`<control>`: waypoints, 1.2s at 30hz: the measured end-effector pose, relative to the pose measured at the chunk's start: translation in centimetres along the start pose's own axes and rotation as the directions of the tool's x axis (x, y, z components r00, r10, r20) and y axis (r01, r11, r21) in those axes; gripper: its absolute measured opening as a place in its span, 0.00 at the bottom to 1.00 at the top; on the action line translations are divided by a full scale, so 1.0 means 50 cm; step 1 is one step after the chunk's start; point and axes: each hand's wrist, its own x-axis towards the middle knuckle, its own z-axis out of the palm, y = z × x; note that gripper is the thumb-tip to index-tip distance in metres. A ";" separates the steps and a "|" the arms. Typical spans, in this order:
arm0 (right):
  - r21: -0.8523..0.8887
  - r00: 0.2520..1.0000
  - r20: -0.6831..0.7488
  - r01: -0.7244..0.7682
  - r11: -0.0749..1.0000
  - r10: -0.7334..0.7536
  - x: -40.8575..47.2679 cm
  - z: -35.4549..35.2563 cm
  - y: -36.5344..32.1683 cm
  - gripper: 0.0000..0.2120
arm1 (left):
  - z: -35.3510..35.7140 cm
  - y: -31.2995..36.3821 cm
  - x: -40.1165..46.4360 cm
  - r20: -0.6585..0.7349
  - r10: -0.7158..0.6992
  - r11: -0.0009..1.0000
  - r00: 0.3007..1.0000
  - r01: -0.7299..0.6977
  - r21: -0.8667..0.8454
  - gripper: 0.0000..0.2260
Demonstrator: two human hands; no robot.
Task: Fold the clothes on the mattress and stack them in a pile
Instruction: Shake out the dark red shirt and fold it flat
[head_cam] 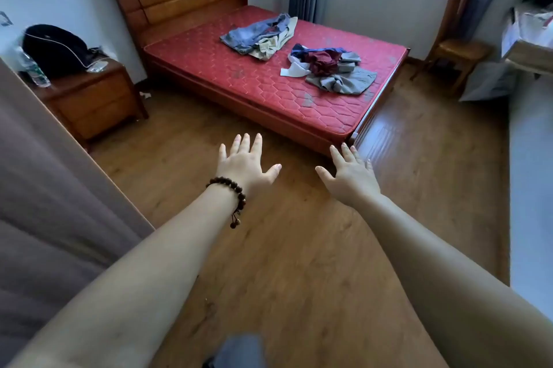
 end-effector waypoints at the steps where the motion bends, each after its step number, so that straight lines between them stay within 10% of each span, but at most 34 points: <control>1: -0.016 1.000 -0.002 0.010 1.000 -0.010 0.018 0.002 0.001 0.34 | 0.001 0.000 0.015 0.006 -0.007 1.000 1.000 0.007 0.016 0.37; 36: -0.025 0.996 0.076 -0.040 0.999 0.042 1.250 0.034 -0.123 0.33 | 0.045 -0.217 1.238 0.110 0.057 0.996 0.992 -0.064 0.065 0.37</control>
